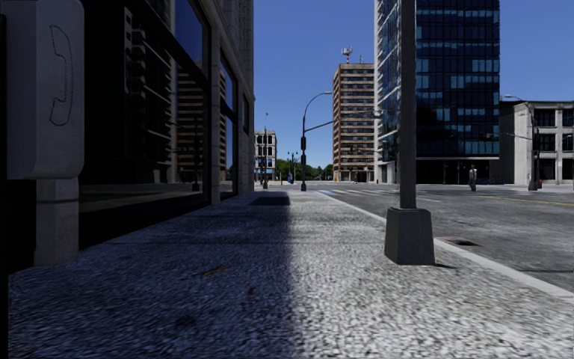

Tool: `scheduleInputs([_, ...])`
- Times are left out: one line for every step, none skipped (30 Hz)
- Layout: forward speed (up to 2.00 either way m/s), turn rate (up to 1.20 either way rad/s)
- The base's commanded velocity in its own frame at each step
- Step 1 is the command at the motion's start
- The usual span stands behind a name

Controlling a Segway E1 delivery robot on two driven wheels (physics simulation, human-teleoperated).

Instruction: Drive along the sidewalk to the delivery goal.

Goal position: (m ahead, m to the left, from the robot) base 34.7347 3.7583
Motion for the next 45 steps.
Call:
scheduleInputs([2.0, 0.0])
scheduleInputs([2.0, 0.0])
scheduleInputs([2.0, 0.0])
scheduleInputs([2.0, 0.0])
scheduleInputs([2.0, 0.0])
scheduleInputs([2.0, 0.0])
scheduleInputs([2.0, 0.0])
scheduleInputs([2.0, 0.0])
scheduleInputs([2.0, 0.0])
scheduleInputs([2.0, 0.0])
scheduleInputs([2.0, 0.0])
scheduleInputs([2.0, 0.0])
scheduleInputs([2.0, 0.0])
scheduleInputs([2.0, 0.0])
scheduleInputs([2.0, 0.0])
scheduleInputs([2.0, 0.0])
scheduleInputs([2.0, 0.0])
scheduleInputs([2.0, 0.0])
scheduleInputs([2.0, 0.0])
scheduleInputs([2.0, 0.0])
scheduleInputs([2.0, 0.0])
scheduleInputs([2.0, 0.0])
scheduleInputs([2.0, 0.0])
scheduleInputs([2.0, 0.0])
scheduleInputs([2.0, 0.0])
scheduleInputs([2.0, 0.0])
scheduleInputs([2.0, 0.0])
scheduleInputs([2.0, 0.0])
scheduleInputs([2.0, 0.0])
scheduleInputs([2.0, 0.0])
scheduleInputs([2.0, 0.0])
scheduleInputs([2.0, 0.0])
scheduleInputs([2.0, 0.0])
scheduleInputs([2.0, 0.0])
scheduleInputs([2.0, 0.0])
scheduleInputs([2.0, 0.0])
scheduleInputs([2.0, 0.0])
scheduleInputs([2.0, 0.0])
scheduleInputs([2.0, 0.0])
scheduleInputs([2.0, 0.0])
scheduleInputs([2.0, 0.0])
scheduleInputs([2.0, 0.0])
scheduleInputs([2.0, 0.0])
scheduleInputs([2.0, 0.0])
scheduleInputs([2.0, 0.0])
